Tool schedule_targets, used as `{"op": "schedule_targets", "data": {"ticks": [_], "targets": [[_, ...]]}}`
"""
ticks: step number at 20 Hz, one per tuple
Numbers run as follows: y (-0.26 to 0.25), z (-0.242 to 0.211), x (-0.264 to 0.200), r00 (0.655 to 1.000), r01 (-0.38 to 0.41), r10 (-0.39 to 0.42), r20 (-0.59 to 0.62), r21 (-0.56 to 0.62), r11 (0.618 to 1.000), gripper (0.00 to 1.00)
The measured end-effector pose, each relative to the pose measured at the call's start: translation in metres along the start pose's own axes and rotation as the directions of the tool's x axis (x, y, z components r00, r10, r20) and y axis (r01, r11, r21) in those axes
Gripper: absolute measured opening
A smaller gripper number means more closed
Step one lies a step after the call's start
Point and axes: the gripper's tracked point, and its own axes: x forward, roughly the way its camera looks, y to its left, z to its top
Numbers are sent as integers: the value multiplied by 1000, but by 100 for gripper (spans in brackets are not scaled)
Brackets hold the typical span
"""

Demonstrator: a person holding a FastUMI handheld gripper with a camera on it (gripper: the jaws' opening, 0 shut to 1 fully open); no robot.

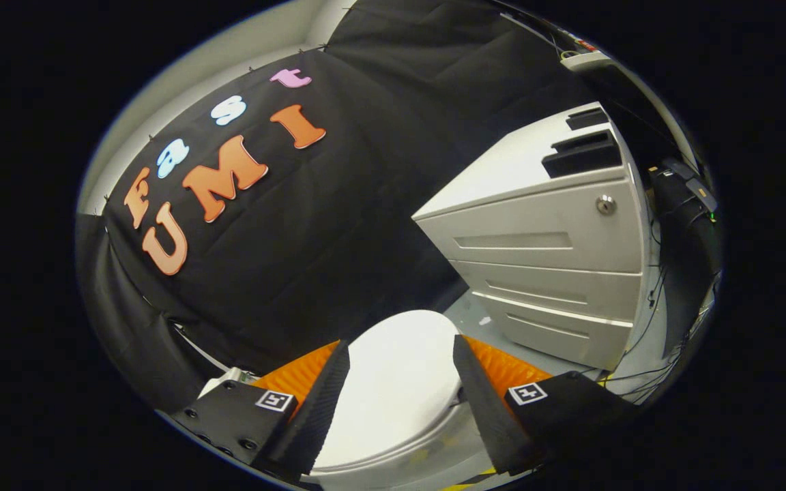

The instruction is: Open the toilet lid.

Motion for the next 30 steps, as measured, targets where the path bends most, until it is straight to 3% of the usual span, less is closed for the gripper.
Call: {"op": "schedule_targets", "data": {"ticks": [5,7,9,15,20,23,24,27,28,30], "targets": [[-55,-13,30,988,152,-153,36,16,988,98],[-71,-49,22,977,187,-185,-105,10,982,98],[-85,-66,28,970,206,-200,-141,30,978,99],[-106,-77,56,967,205,-179,-179,143,968,97],[-106,-74,75,980,155,-121,-160,225,962,93],[-103,-75,84,976,169,-126,-176,252,953,75],[-100,-77,86,976,164,-115,-187,276,947,73],[-99,-80,90,971,174,-106,-215,325,929,47],[-97,-79,88,971,163,-89,-222,341,926,47],[-92,-69,86,973,144,-67,-221,354,924,35]]}}
